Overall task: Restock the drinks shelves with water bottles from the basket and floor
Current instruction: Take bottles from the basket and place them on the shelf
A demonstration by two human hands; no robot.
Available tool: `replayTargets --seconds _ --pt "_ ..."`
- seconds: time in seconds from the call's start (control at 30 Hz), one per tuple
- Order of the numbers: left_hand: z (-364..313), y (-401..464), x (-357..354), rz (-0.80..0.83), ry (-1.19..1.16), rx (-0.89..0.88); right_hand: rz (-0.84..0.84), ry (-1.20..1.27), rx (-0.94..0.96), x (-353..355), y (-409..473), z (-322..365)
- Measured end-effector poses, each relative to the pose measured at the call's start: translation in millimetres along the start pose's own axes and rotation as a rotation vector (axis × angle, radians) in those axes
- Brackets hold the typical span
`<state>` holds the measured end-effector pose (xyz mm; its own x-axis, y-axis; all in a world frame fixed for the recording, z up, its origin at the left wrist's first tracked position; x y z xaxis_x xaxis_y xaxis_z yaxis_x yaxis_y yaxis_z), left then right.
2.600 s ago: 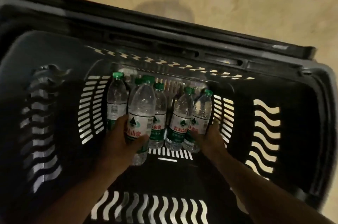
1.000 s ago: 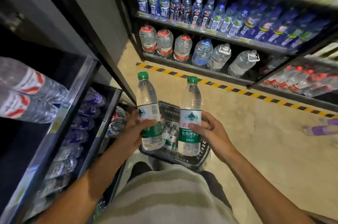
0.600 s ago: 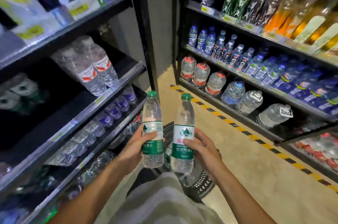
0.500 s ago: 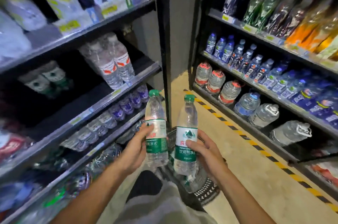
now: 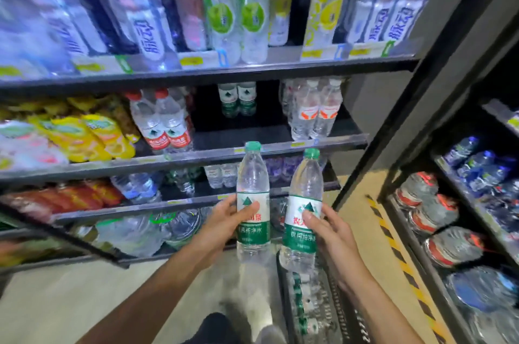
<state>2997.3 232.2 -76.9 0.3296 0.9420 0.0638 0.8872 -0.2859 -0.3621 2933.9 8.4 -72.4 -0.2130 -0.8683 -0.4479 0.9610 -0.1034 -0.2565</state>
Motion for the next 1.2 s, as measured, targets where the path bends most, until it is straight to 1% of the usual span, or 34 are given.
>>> replayTargets --seconds 0.27,0.5,0.6,0.83,1.0,1.1,1.2 --pt "-22 25 93 -0.126 0.022 -0.075 0.008 -0.058 -0.031 -78 73 -17" --pt "-37 48 139 -0.064 0.094 -0.144 0.005 -0.107 0.018 -119 105 -23" --pt "-39 58 147 -0.037 0.109 -0.14 -0.008 -0.099 0.044 -123 108 -23" --pt "-46 84 155 -0.058 0.199 -0.152 0.021 -0.17 0.099 -118 132 -7" --pt "-57 102 155 -0.086 0.247 -0.198 0.037 -0.138 0.177 -107 158 0" --pt "-60 112 154 -0.106 0.286 -0.239 0.065 -0.163 0.251 -101 173 1" --pt "-62 121 151 -0.13 0.341 -0.288 0.021 -0.236 0.406 -98 182 -1"
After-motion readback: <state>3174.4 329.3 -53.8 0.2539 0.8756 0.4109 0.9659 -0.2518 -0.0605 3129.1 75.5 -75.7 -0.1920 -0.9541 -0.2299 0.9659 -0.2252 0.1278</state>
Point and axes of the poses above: each hand's wrist, its own y-axis towards the middle knuckle, its own x-axis out of the back of the hand, z = x × y, the point moved 4 cm from there along y, towards the middle knuckle, and after that the axes turned 15 degrees about y, right-handed, at the moved point
